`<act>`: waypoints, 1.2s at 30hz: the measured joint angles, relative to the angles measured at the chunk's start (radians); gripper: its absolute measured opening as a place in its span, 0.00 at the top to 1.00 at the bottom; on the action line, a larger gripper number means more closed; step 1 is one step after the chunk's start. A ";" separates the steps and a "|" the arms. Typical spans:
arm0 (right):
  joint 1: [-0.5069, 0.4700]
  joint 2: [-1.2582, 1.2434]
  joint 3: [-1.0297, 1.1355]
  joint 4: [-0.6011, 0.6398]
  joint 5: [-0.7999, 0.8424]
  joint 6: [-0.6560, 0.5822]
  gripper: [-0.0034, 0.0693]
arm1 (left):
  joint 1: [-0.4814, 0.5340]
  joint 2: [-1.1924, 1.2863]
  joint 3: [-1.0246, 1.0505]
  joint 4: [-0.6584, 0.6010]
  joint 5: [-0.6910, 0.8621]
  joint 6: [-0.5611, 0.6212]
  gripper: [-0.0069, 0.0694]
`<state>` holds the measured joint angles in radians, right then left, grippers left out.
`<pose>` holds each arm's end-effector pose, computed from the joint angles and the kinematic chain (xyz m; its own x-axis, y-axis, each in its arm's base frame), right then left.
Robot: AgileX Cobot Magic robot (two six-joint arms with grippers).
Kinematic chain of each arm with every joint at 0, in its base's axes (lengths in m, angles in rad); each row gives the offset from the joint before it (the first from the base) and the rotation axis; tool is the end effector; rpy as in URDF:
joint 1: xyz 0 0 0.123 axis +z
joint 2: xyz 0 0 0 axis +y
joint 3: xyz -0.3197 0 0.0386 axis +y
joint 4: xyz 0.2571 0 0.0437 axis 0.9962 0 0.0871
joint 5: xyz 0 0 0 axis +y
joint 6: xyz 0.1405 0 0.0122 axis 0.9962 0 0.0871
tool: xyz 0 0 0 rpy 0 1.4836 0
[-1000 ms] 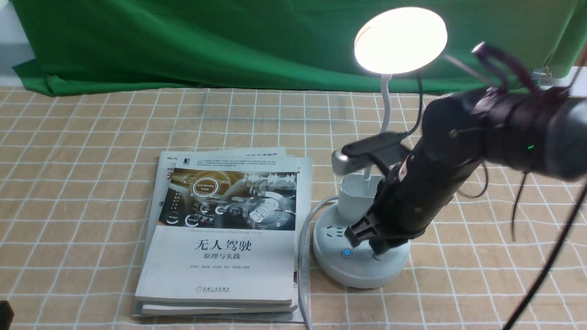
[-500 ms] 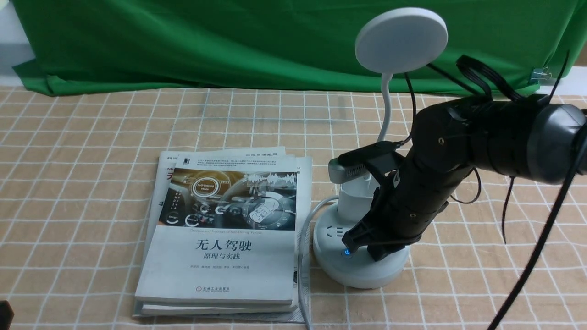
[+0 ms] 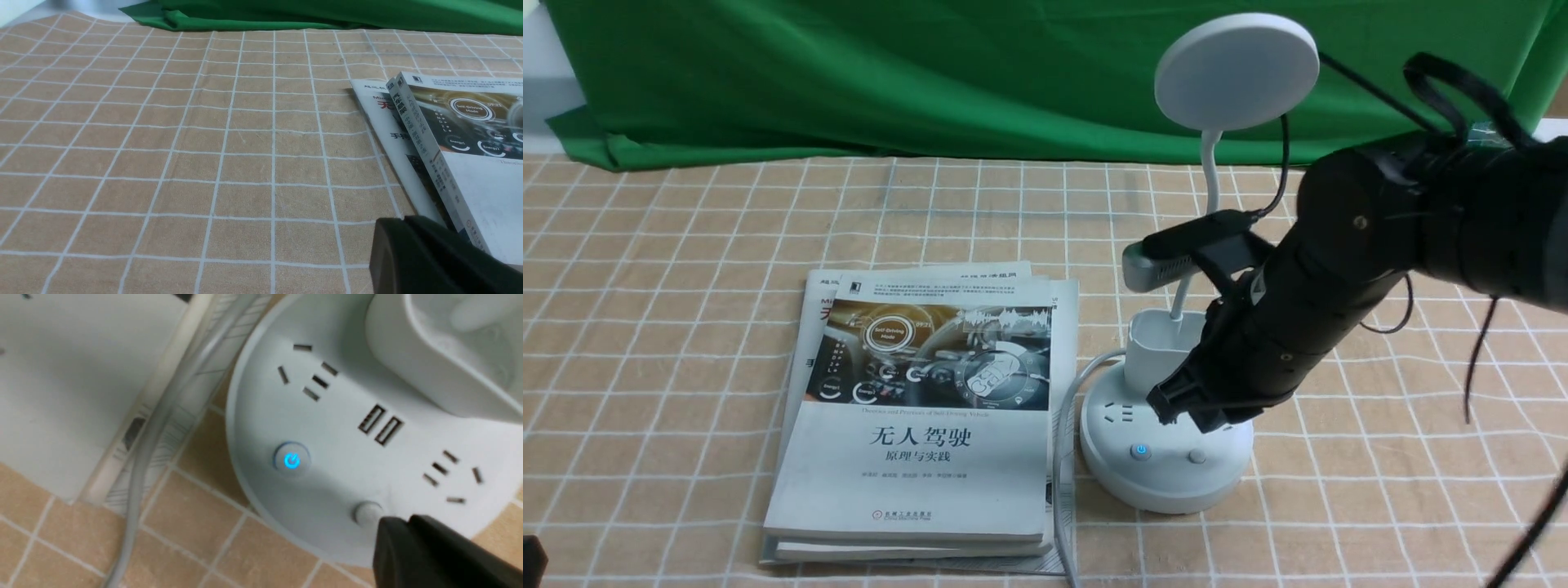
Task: Turn off the desk lamp on the light coffee tablecloth by hand.
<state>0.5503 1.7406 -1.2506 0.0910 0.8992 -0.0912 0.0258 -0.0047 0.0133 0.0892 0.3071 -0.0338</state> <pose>0.3161 0.2057 0.2136 -0.8023 -0.5326 -0.2697 -0.5658 0.8224 0.0593 0.0748 0.0057 0.1697 -0.2277 0.0453 -0.9727 -0.0404 0.9976 0.0560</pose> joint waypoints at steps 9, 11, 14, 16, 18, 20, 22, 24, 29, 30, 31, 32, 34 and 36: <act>0.000 -0.355 0.295 0.000 -0.063 0.034 0.90 | 0.000 0.000 0.000 0.000 0.000 0.000 0.90; 0.000 -0.455 0.390 -0.001 -0.091 0.040 0.90 | 0.000 0.000 0.000 0.000 0.000 0.000 0.90; 0.000 -0.552 0.478 -0.001 -0.122 0.043 0.89 | 0.000 0.000 0.000 0.000 0.000 0.000 0.90; 0.000 -0.622 0.528 -0.001 -0.120 0.047 0.88 | 0.000 0.000 0.000 0.000 0.000 0.000 0.90; 0.000 -0.678 0.554 -0.001 -0.120 0.047 0.88 | 0.000 0.000 0.000 0.000 0.000 0.000 0.90; 0.000 -0.736 0.566 -0.001 -0.124 0.047 0.87 | 0.000 0.000 0.000 0.000 0.000 0.000 0.90; 0.000 -0.767 0.568 -0.001 -0.130 0.047 0.86 | 0.000 0.000 0.000 0.000 0.000 0.000 0.90; 0.000 -0.815 0.568 -0.002 -0.154 0.047 0.85 | 0.000 0.000 0.000 0.000 0.000 0.000 0.90; 0.000 -0.869 0.571 -0.013 -0.191 0.048 0.87 | 0.000 0.000 0.000 0.000 0.000 0.000 0.90; 0.000 -0.881 0.580 -0.023 -0.215 0.048 0.89 | 0.000 0.000 0.000 0.000 0.000 0.000 0.90; -0.005 -0.894 0.592 -0.033 -0.244 0.048 0.91 | 0.000 0.000 0.000 0.000 0.000 0.000 0.90; -0.019 -0.914 0.613 -0.041 -0.279 0.048 0.92 | 0.000 0.000 0.000 0.000 0.000 0.000 0.90; -0.075 -0.983 0.685 -0.043 -0.375 0.048 0.92 | 0.000 0.000 0.000 0.000 0.000 0.000 0.90; -0.155 -1.070 0.778 -0.049 -0.469 0.048 0.92 | 0.000 0.000 0.000 0.000 0.000 0.000 0.90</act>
<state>0.3951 0.6704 -0.4723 0.0422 0.4305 -0.0434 0.0258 -0.0047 0.0133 0.0892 0.3071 -0.0338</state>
